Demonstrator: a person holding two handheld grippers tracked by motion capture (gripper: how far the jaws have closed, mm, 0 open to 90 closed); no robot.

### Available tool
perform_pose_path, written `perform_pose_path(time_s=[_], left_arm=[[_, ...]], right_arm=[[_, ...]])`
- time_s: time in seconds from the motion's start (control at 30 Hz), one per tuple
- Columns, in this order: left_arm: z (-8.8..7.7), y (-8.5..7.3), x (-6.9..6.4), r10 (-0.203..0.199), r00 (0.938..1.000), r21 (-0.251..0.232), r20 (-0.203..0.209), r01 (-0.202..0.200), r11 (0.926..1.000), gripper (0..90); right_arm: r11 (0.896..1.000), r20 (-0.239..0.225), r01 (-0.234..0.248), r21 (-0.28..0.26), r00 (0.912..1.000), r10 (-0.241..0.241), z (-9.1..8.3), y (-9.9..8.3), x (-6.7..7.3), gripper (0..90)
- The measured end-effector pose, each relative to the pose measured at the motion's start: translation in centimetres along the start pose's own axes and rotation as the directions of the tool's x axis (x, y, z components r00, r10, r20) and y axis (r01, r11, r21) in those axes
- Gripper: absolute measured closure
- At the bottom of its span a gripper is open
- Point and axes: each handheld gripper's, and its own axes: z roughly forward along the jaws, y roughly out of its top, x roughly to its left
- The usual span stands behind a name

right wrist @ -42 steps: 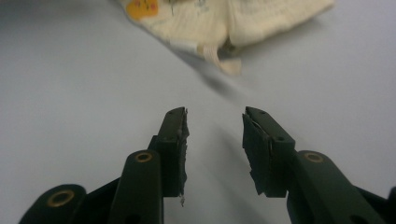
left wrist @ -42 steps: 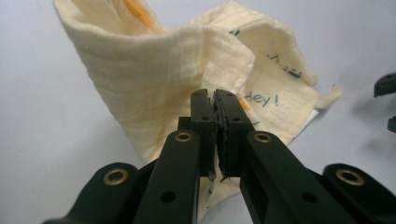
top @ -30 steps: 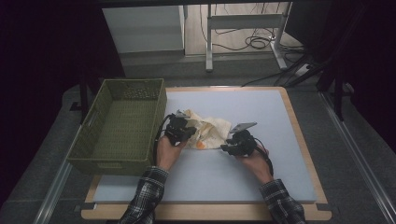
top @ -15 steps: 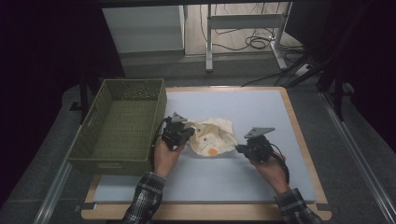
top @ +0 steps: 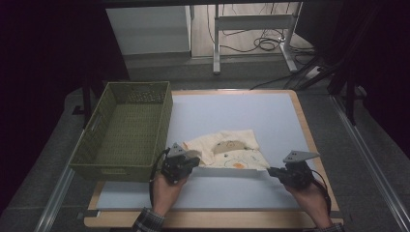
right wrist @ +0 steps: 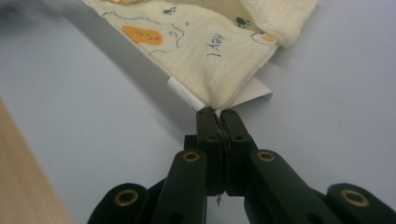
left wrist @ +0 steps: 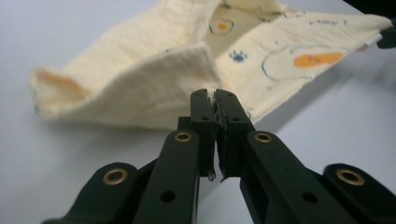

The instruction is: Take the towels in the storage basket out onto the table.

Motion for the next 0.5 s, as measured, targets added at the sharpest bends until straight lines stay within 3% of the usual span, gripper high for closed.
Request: perform_pose_path(time_s=[0.1, 0.23, 0.37, 0.5], left_arm=[[-0.5, -2.0, -0.7, -0.013, 0.9996, 0.020, 0.025, 0.012, 0.9997, 84.2], [-2.0, -3.5, -0.7, -0.033, 0.9993, 0.004, 0.015, 0.033, 0.9994, 70.0], [-3.4, -3.1, -0.6, -0.017, 0.9997, -0.014, -0.015, 0.016, 0.9998, 62.0], [-2.8, -1.4, -0.3, 0.023, 0.9996, -0.011, -0.017, -0.023, 0.9997, 58.9]], right_arm=[[1.000, -0.009, 0.001, 0.010, 1.0000, -0.001, -0.4, -1.3, 0.6, 87.8], [1.000, -0.014, 0.000, 0.028, 0.9999, 0.000, -0.6, -2.7, 1.0, 81.1], [1.000, -0.001, -0.021, 0.015, 0.9998, 0.021, -1.5, -2.8, 0.4, 76.9], [1.000, 0.007, -0.023, 0.002, 0.9997, 0.023, -1.1, -1.9, -0.4, 76.3]])
